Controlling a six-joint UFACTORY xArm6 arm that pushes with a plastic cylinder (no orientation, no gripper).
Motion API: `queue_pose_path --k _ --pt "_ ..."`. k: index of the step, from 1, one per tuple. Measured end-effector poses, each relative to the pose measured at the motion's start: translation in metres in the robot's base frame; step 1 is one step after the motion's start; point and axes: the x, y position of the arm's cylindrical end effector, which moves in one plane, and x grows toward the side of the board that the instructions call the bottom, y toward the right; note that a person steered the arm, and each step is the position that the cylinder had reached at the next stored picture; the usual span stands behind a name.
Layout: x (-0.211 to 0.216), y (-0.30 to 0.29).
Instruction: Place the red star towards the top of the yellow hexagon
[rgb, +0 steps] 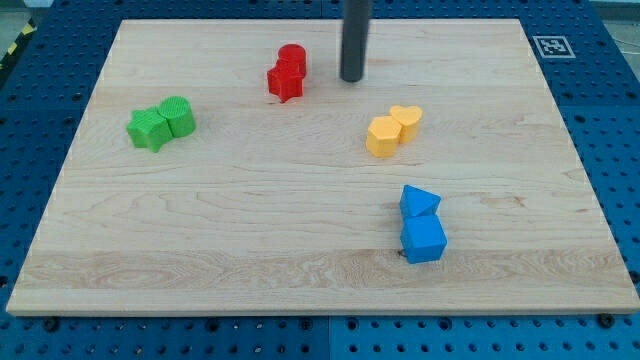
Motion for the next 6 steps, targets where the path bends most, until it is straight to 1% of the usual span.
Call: queue_pose_path --k 1,2,3,5,6 --pt "-0.021 -0.043" --pt "-0.035 -0.069" --pt "-0.029 -0.102" --pt "-0.008 -0.1" --pt "-0.008 -0.097"
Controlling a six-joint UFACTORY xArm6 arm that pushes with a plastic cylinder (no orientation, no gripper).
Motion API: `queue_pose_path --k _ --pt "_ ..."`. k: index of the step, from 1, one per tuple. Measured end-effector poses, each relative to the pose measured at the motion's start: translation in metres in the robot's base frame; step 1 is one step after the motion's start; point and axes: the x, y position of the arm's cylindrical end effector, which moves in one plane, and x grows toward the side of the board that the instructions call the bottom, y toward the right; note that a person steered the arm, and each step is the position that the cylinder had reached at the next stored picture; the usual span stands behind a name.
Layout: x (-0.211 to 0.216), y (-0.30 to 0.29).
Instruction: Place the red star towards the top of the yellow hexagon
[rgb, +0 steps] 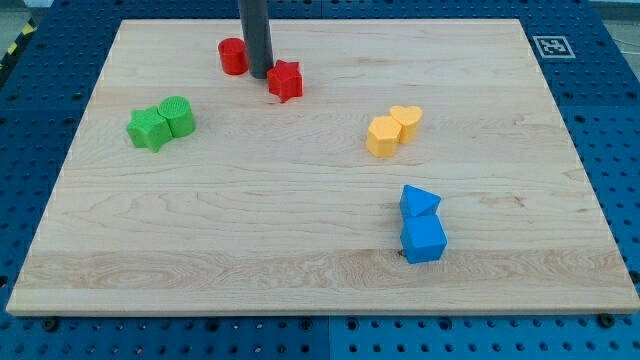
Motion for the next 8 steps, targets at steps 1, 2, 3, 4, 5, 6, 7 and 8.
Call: queue_pose_path --k 1,2,3,4,5,6,7,8 --pt "0.0 0.007" --pt "0.006 0.007" --pt "0.013 0.007" --pt "0.014 0.007" --pt "0.015 0.007" --pt "0.021 0.007" --pt "0.021 0.007" --pt "0.032 0.007"
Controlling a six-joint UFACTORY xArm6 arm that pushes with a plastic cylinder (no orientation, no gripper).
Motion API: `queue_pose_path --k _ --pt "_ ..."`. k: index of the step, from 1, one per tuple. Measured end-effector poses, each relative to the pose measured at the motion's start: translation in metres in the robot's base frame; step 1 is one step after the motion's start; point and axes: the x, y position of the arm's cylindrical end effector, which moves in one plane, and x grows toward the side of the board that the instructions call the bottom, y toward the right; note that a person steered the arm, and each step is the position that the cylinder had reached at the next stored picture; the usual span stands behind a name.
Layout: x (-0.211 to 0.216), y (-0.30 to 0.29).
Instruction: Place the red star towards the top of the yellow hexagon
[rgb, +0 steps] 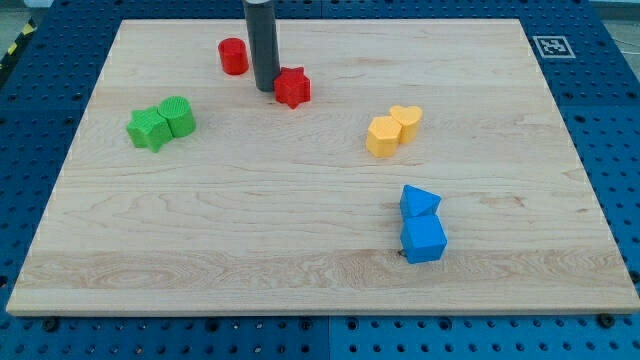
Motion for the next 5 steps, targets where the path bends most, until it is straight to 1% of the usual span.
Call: queue_pose_path --k 1,2,3,5 --pt "0.003 0.0" --pt "-0.006 0.013" --pt "-0.027 0.026" --pt "-0.018 0.067"
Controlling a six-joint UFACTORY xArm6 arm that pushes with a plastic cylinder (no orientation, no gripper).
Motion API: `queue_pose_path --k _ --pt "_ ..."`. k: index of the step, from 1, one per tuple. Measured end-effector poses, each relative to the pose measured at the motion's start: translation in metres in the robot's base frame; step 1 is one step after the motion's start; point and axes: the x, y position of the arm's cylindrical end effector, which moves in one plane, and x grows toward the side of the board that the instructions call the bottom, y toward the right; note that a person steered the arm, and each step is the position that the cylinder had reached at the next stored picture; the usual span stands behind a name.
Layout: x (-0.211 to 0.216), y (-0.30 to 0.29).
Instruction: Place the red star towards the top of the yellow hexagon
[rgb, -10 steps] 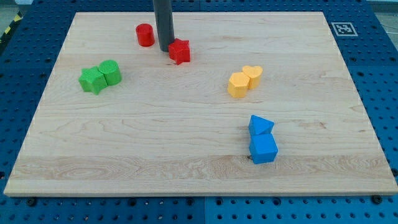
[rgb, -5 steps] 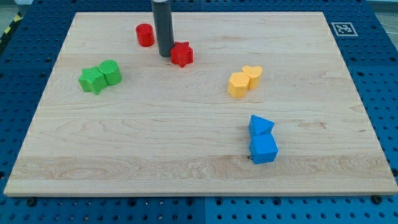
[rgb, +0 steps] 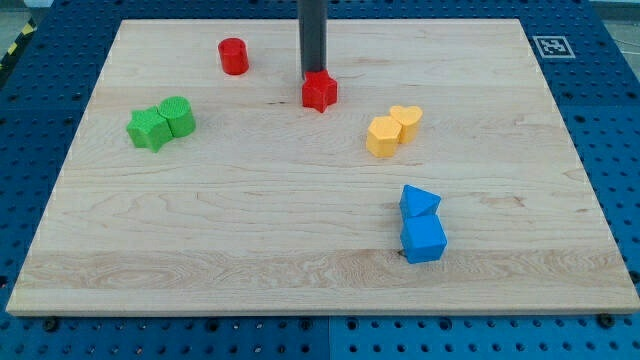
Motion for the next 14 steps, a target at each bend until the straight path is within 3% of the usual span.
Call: queue_pose_path --k 3,4,6,7,12,14 --pt "0.019 0.008" --pt "0.014 -0.027" --pt "0.047 -0.043" --pt "0.047 -0.006" --pt "0.066 0.026" --pt "0.046 -0.029"
